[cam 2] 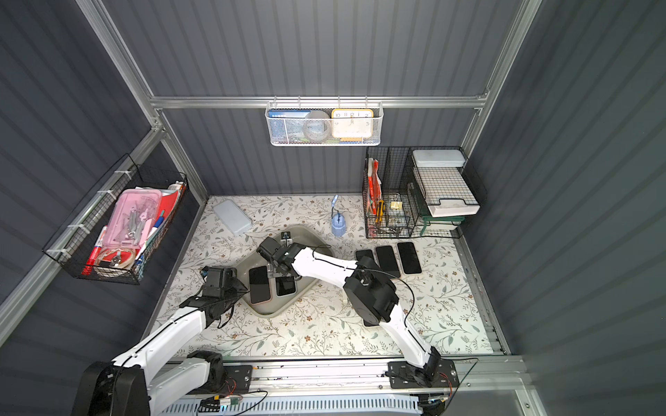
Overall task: Take the phone out of the storage box
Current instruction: Pick up the phone from the storage box.
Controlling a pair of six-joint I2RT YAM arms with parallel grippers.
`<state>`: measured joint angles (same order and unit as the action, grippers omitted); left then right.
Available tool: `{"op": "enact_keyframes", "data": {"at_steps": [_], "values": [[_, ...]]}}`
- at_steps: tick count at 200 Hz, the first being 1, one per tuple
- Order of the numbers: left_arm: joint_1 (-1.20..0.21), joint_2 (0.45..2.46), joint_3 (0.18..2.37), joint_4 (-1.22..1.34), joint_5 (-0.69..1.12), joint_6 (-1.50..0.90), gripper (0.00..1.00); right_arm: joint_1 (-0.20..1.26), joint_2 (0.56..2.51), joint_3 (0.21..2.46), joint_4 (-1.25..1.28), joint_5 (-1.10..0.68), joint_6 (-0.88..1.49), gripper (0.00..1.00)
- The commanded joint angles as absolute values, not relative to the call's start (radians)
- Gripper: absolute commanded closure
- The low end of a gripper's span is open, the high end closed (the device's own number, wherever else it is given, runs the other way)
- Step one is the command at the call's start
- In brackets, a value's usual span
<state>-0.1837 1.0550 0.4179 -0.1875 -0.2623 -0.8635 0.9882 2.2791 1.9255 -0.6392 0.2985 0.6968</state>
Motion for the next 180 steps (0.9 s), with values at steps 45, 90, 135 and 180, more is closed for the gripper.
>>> {"op": "enact_keyframes", "data": {"at_steps": [45,90,135,180], "values": [[-0.179,1.084,0.402,-0.109,-0.29,-0.897,1.0,1.003,2.379,2.016,-0.741,0.284,0.574,0.01],[-0.179,1.094,0.394,-0.095,-0.294,-0.896,1.0,1.003,2.401,2.023,-0.752,0.278,0.549,0.01],[-0.179,1.099,0.396,-0.094,-0.297,-0.895,1.0,1.003,2.421,2.026,-0.748,0.25,0.55,0.01],[-0.179,1.109,0.397,-0.086,-0.298,-0.893,1.0,1.012,2.432,2.037,-0.752,0.258,0.527,0.01]]}}
